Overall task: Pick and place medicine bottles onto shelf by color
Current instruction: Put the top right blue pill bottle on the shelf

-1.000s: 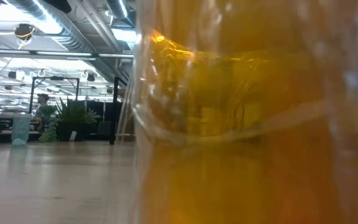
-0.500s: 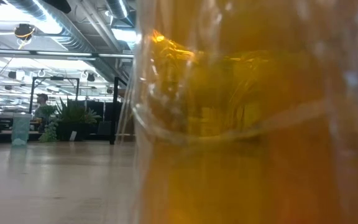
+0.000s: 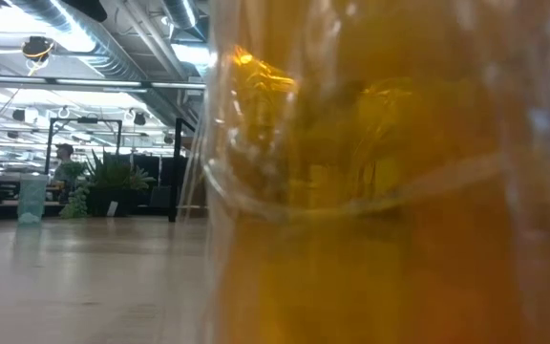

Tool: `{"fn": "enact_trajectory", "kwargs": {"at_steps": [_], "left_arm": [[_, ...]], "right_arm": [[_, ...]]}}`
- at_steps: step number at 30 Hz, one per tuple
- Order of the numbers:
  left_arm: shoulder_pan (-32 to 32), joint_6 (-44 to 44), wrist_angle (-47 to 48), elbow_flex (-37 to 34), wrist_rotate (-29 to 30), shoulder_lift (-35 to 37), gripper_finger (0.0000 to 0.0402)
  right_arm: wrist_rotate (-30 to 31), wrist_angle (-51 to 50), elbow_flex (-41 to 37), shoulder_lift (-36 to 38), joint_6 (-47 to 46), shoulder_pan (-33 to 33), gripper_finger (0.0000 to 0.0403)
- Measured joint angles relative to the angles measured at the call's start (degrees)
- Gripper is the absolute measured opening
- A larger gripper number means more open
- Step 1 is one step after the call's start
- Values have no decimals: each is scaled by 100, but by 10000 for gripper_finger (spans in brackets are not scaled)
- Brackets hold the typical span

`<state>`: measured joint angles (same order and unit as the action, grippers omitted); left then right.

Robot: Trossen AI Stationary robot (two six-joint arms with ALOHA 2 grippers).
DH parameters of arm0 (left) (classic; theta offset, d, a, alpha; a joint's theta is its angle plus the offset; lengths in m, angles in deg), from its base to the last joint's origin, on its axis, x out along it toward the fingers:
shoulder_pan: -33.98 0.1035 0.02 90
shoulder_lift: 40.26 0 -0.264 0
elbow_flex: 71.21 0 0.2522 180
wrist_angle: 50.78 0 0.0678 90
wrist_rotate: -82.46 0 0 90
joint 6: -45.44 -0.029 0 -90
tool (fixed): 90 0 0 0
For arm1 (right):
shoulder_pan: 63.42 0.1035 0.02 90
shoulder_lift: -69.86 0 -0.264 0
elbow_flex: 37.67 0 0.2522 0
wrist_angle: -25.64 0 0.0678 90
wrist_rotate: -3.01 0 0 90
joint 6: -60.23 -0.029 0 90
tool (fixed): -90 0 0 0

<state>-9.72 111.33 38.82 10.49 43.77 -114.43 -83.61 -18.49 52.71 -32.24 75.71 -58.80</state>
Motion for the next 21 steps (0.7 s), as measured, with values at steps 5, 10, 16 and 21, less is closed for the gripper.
{"fn": "enact_trajectory", "kwargs": {"at_steps": [5, 10, 16, 21], "left_arm": [[2, 3, -4, 0, 2, 0, 4], [0, 3, -7, 0, 20, -2, 4], [1, 3, -5, 0, 20, -7, 4], [2, 3, -4, 0, 22, -7, 4]], "right_arm": [[4, 19, 0, -204, 24, -101, 185], [4, 113, 0, -368, 22, -192, 185], [4, 143, 0, -517, 22, -272, 185], [1, 145, -2, -562, 6, -310, 185]]}}
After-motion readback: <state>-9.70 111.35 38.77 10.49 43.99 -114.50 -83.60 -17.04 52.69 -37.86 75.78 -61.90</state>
